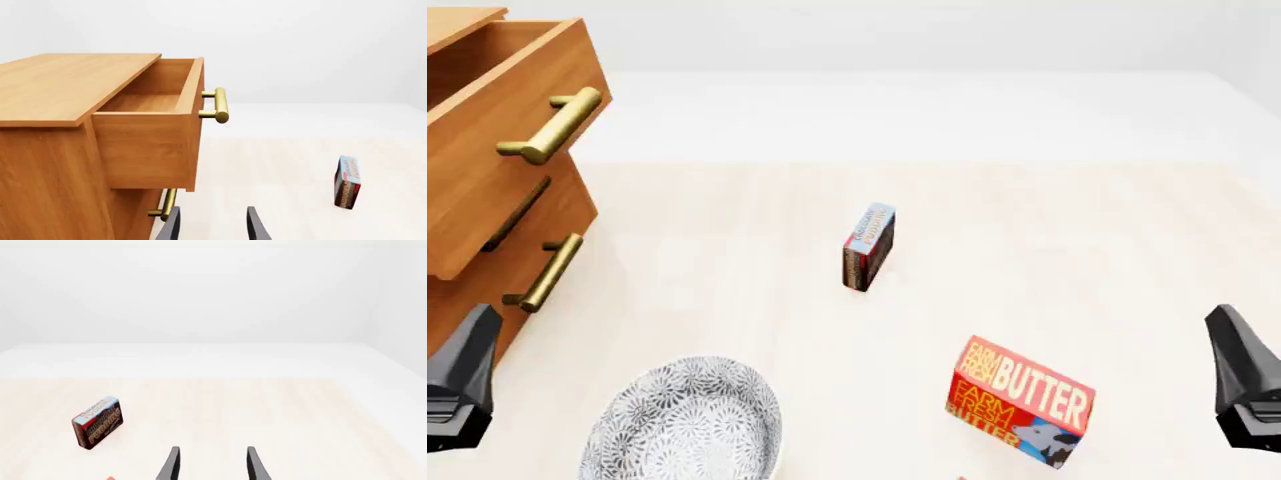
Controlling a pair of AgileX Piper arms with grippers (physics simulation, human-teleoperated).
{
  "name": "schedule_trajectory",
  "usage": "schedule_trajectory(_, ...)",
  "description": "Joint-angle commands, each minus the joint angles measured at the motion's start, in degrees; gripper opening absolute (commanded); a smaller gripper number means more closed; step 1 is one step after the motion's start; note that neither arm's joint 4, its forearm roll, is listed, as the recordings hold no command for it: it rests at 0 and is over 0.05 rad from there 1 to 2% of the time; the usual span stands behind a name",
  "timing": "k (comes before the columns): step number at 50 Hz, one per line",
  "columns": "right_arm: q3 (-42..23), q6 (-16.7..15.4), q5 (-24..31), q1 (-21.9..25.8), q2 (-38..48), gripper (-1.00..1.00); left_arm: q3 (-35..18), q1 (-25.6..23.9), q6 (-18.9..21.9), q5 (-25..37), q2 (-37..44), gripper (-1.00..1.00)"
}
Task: Put the chocolate pudding in the top drawer of the cabinet and close it.
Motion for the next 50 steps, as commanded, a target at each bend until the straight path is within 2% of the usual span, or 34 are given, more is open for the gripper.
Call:
schedule_trajectory(1,-0.15,0.27,-0.24,-0.03,0.54,1.00,-0.09,0.06,0.06,-0.24,0.49,1.00)
schedule_trajectory(16,-0.10,0.26,-0.67,-0.02,0.93,1.00,-0.18,0.69,-0.55,-0.39,-0.05,1.00)
schedule_trajectory(20,-0.08,0.25,-0.73,-0.02,0.98,1.00,-2.54,2.32,-1.71,1.26,0.26,1.00)
schedule_trajectory(24,-0.07,0.26,-0.76,-0.02,0.99,1.00,-9.77,1.24,-0.91,6.72,-0.03,1.00)
schedule_trajectory(26,-0.06,0.25,-0.77,-0.02,1.00,1.00,-11.69,0.46,0.03,8.49,-0.03,1.00)
schedule_trajectory(27,-0.06,0.26,-0.77,-0.02,0.99,1.00,-9.34,-0.44,0.31,6.55,-0.10,1.00)
schedule_trajectory(28,-0.06,0.26,-0.76,-0.02,0.98,1.00,-9.85,-0.99,0.22,7.49,-0.09,1.00)
schedule_trajectory(34,-0.05,0.26,-0.79,-0.03,0.99,1.00,-14.44,-1.99,3.21,12.14,0.05,1.00)
schedule_trajectory(40,-0.04,0.26,-0.79,-0.03,0.98,1.00,-21.26,-2.51,3.21,16.92,1.55,1.00)
schedule_trajectory(50,-0.04,0.25,-0.74,-0.03,0.92,1.00,-24.33,-2.18,3.00,19.30,2.70,1.00)
